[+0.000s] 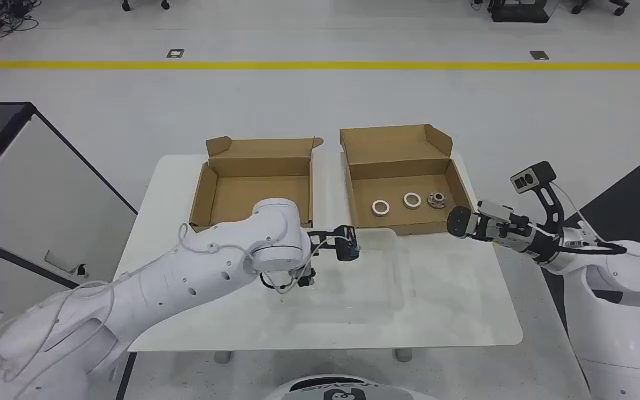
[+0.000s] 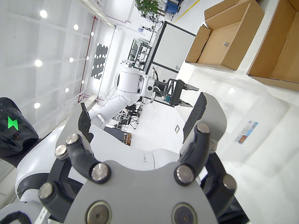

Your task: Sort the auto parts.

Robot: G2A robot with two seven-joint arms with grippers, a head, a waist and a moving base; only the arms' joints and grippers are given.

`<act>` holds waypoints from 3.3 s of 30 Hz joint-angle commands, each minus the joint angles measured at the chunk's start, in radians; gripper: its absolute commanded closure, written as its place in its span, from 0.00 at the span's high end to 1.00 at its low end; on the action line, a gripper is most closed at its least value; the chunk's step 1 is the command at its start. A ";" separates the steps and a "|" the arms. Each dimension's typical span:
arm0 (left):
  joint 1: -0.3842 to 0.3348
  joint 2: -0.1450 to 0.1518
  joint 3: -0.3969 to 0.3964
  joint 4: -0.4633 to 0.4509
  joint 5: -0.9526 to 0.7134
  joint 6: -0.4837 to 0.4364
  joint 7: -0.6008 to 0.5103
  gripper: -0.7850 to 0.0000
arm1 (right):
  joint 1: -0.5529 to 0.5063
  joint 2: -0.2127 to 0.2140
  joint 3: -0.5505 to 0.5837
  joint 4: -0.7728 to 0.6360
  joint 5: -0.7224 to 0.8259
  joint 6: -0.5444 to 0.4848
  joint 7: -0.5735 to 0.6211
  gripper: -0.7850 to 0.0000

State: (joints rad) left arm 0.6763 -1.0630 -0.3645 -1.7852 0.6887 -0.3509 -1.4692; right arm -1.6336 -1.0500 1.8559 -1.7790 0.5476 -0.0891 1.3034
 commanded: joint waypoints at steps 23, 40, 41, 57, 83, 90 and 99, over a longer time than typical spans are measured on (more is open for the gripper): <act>-0.016 -0.064 0.083 0.207 0.000 -0.040 0.040 0.47 | 0.000 0.000 0.000 0.000 0.000 0.000 0.000 1.00; -0.021 -0.091 0.102 0.276 0.001 -0.045 0.045 0.42 | 0.000 0.000 0.000 0.000 0.000 0.000 0.000 1.00; -0.021 -0.092 0.103 0.279 -0.002 -0.046 0.046 0.41 | 0.000 0.000 0.000 0.000 0.000 0.000 0.000 1.00; -0.030 -0.105 0.107 0.297 -0.020 -0.052 0.052 0.00 | 0.000 0.000 0.000 0.000 0.000 0.000 0.000 1.00; -0.161 -0.015 -0.042 0.019 -0.257 0.103 -0.067 0.00 | 0.000 0.000 0.000 0.000 0.000 0.000 0.000 1.00; -0.161 -0.015 -0.042 0.019 -0.257 0.103 -0.067 0.00 | 0.000 0.000 0.000 0.000 0.000 0.000 0.000 1.00; -0.152 0.006 -0.132 0.032 -0.302 0.121 0.004 0.00 | 0.000 0.000 0.000 0.000 0.000 0.000 0.000 1.00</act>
State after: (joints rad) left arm 0.5235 -1.0652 -0.4630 -1.7540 0.4099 -0.2290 -1.4760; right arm -1.6336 -1.0500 1.8559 -1.7790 0.5476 -0.0891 1.3034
